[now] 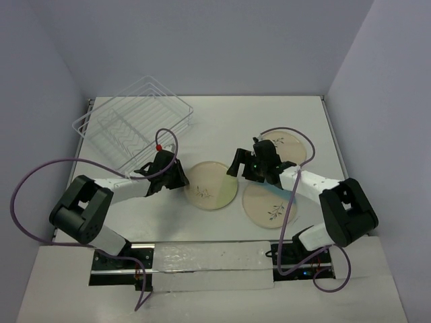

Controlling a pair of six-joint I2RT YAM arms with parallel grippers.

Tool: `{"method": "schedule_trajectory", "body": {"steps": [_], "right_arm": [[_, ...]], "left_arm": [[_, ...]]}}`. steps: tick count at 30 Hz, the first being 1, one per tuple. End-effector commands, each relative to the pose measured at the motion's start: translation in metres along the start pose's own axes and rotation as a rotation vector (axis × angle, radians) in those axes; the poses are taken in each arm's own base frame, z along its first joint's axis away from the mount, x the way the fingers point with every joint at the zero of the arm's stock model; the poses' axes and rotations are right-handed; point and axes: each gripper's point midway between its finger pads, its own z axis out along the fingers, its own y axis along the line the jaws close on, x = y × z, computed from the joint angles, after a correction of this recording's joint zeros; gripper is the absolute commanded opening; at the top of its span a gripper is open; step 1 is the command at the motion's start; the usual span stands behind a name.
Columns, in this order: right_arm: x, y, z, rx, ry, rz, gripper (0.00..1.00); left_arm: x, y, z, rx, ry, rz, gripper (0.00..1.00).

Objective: Load the plates into the dish rack

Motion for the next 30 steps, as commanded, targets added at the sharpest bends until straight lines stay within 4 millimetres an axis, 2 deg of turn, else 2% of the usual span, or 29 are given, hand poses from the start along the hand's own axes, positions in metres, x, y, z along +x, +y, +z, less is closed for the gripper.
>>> {"method": "schedule_trajectory", "body": {"steps": [1, 4, 8, 13, 16, 21, 23, 26, 30], "right_arm": [[0.015, 0.006, 0.003, -0.05, 0.05, 0.009, 1.0], [0.029, 0.001, 0.008, -0.048, 0.104, 0.026, 1.0], [0.04, -0.003, 0.014, -0.042, 0.149, 0.045, 1.0], [0.05, 0.004, 0.02, -0.082, 0.222, 0.047, 0.99], [0.048, 0.02, 0.019, -0.168, 0.229, 0.042, 0.97], [0.03, 0.063, -0.001, -0.373, 0.183, 0.021, 0.91], [0.017, 0.086, -0.015, -0.472, 0.148, 0.013, 0.89], [0.002, 0.108, -0.035, -0.563, 0.085, -0.01, 0.86], [-0.003, 0.115, -0.049, -0.594, 0.055, -0.022, 0.8]], "left_arm": [[0.02, 0.017, 0.002, -0.046, 0.047, -0.04, 0.28], [0.026, 0.021, 0.005, -0.062, 0.063, -0.041, 0.13], [0.029, 0.02, 0.008, -0.05, 0.076, -0.039, 0.01], [0.032, 0.022, 0.013, -0.06, 0.092, -0.039, 0.0], [0.035, 0.02, 0.014, -0.043, 0.101, -0.042, 0.0], [0.039, 0.017, 0.013, -0.015, 0.105, -0.053, 0.0], [0.04, 0.015, 0.012, 0.002, 0.106, -0.055, 0.0], [0.042, 0.008, 0.011, 0.042, 0.106, -0.051, 0.0], [0.04, 0.0, 0.008, 0.09, 0.092, -0.049, 0.0]]}}
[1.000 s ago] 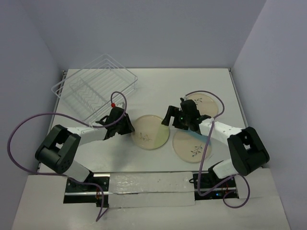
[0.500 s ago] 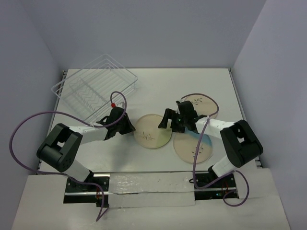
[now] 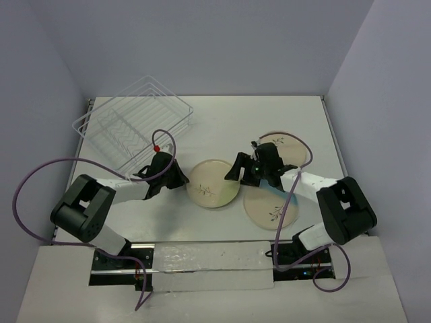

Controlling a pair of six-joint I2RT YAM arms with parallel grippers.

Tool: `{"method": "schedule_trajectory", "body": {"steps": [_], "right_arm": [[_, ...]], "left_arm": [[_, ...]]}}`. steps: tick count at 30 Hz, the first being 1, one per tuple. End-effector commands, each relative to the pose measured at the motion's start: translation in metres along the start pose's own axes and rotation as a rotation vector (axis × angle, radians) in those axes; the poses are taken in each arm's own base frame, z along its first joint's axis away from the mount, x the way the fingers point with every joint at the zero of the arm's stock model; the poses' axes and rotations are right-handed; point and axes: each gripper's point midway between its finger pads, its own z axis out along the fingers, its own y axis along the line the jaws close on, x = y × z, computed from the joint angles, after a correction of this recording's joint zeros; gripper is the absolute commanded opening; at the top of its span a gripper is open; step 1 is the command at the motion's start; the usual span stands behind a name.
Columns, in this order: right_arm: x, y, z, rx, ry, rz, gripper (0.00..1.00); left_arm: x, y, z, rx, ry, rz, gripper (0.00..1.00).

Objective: Load the plates into the dish rack

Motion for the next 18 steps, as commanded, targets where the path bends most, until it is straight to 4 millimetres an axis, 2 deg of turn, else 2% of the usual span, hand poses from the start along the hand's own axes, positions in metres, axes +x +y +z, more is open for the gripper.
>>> {"method": "schedule_trajectory", "body": {"steps": [1, 7, 18], "right_arm": [[-0.018, 0.105, -0.035, -0.411, -0.045, -0.112, 0.79], [-0.015, 0.115, -0.04, -0.487, -0.052, -0.101, 0.76], [-0.013, 0.111, -0.022, -0.451, -0.02, -0.073, 0.67]], "left_arm": [[0.044, 0.008, -0.002, 0.013, 0.139, 0.0, 0.0], [0.048, -0.002, 0.0, 0.079, 0.152, -0.016, 0.0], [0.045, -0.011, -0.005, 0.134, 0.131, -0.011, 0.0]]}}
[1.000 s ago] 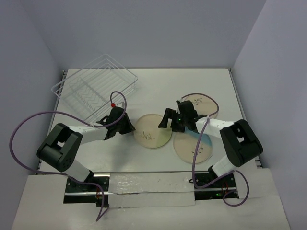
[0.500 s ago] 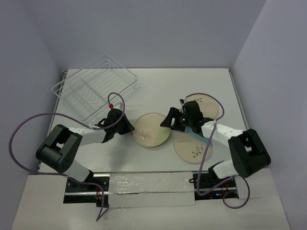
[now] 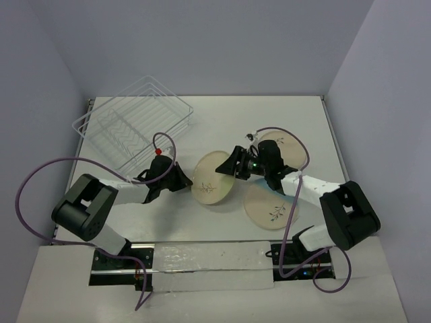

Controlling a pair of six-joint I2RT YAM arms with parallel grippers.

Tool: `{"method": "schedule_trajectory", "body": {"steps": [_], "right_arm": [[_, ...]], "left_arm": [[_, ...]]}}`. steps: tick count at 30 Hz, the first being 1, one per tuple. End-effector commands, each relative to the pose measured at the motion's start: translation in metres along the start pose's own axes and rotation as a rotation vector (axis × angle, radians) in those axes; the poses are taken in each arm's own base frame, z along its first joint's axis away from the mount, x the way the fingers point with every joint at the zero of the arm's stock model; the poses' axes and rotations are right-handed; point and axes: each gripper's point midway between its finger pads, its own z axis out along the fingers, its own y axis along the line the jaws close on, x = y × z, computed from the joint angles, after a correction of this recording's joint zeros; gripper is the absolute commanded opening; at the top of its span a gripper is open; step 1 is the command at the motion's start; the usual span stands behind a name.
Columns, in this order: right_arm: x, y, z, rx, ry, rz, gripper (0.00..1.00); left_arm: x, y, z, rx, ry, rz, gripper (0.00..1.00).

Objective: Load the plates into the dish rack

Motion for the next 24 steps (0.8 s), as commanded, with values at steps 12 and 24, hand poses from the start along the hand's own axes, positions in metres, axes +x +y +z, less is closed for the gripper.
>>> {"method": "schedule_trajectory", "body": {"steps": [12, 24], "right_arm": [[-0.023, 0.007, 0.003, 0.132, -0.092, -0.112, 0.25], [-0.087, 0.067, -0.022, 0.066, -0.205, -0.463, 0.0]], "left_arm": [[0.017, -0.01, -0.013, 0.036, 0.059, 0.032, 0.0], [-0.1, -0.104, -0.089, 0.192, -0.318, 0.294, 0.99]]}}
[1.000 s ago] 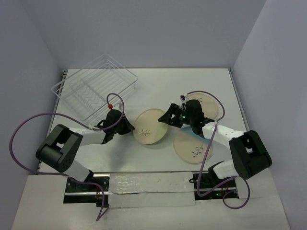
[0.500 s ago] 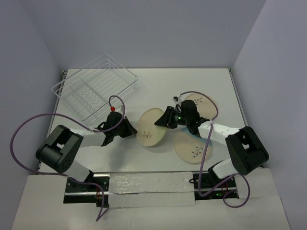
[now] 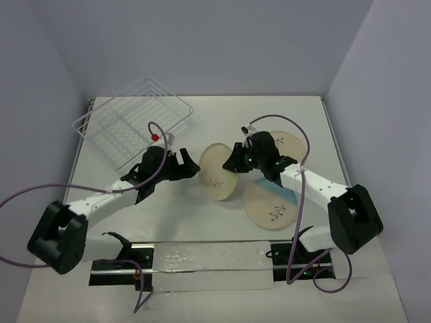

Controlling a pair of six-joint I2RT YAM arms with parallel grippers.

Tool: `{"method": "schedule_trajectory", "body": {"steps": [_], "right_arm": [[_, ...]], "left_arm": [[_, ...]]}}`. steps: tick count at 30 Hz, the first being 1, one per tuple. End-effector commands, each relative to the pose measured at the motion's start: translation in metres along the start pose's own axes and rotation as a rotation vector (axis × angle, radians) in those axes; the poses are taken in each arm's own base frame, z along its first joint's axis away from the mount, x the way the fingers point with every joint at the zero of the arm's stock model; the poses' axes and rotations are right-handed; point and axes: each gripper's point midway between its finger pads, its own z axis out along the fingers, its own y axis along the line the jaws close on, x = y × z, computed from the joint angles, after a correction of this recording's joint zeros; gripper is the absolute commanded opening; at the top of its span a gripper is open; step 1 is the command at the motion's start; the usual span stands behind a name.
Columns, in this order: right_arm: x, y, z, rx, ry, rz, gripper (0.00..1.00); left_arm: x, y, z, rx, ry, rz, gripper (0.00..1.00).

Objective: Load the plates into the dish rack

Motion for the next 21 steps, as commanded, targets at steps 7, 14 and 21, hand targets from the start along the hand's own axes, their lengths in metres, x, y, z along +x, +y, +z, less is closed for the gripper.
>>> {"method": "schedule_trajectory", "body": {"steps": [7, 14, 21], "right_arm": [[-0.102, 0.082, -0.071, -0.349, -0.182, -0.449, 0.0], [-0.088, 0.11, -0.094, -0.568, -0.109, -0.689, 0.0], [-0.085, 0.114, -0.109, -0.608, -0.129, -0.813, 0.0]], "left_arm": [[-0.14, -0.13, -0.092, 0.355, -0.415, 0.55, 0.99], [-0.157, -0.184, -0.086, 0.555, -0.368, 0.913, 0.99], [-0.146, -0.19, -0.051, 0.633, -0.231, 0.932, 0.99]]}}
